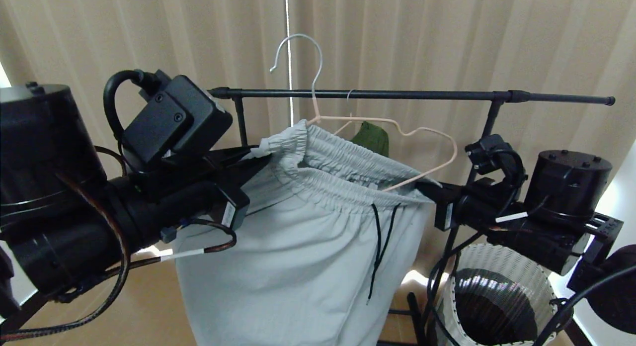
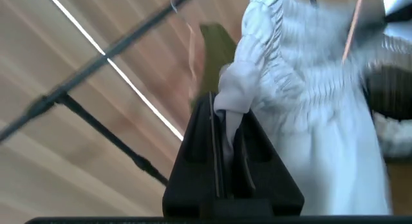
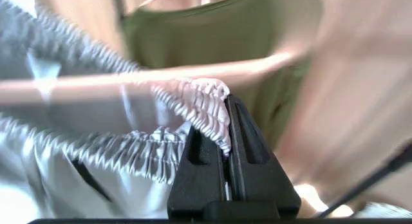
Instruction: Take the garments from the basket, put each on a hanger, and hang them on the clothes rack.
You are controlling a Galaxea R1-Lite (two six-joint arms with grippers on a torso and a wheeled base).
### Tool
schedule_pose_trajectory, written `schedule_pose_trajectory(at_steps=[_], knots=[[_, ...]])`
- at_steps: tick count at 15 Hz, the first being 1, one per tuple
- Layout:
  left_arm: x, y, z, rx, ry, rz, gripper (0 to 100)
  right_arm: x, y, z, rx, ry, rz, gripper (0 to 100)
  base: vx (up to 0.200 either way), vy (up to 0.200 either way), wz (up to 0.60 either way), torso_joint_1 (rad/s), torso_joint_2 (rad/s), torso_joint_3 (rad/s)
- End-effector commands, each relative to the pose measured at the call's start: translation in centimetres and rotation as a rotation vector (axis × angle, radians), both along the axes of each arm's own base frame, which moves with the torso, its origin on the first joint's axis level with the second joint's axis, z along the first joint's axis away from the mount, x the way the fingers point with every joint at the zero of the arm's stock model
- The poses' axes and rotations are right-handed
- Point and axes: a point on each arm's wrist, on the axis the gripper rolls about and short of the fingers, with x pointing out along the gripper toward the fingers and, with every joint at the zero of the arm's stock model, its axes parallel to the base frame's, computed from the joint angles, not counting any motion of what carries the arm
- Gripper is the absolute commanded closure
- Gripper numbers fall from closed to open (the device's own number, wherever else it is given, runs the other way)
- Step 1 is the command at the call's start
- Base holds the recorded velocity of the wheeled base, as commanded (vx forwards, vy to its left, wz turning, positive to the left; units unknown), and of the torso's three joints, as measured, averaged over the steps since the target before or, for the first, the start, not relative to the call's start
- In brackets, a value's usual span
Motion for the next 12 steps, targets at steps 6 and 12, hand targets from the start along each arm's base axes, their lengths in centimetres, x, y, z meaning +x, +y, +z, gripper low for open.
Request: schedule_pose_trajectory(at_steps=[6, 12], knots=[[-1.6, 1.4, -3.1, 0.119, 0.045, 0.0, 100, 2.1, -1.9, 3.1, 0.019, -0.058, -0.084, 100, 0.0, 0.0, 0.0, 0.0, 0.0, 0.0], [-0.4, 1.7, -3.8, 0.19, 0.041, 0.044, 100, 0.9, -0.7, 4.1, -0.008, -0.059, -0.029, 100, 0.0, 0.0, 0.0, 0.0, 0.0, 0.0]])
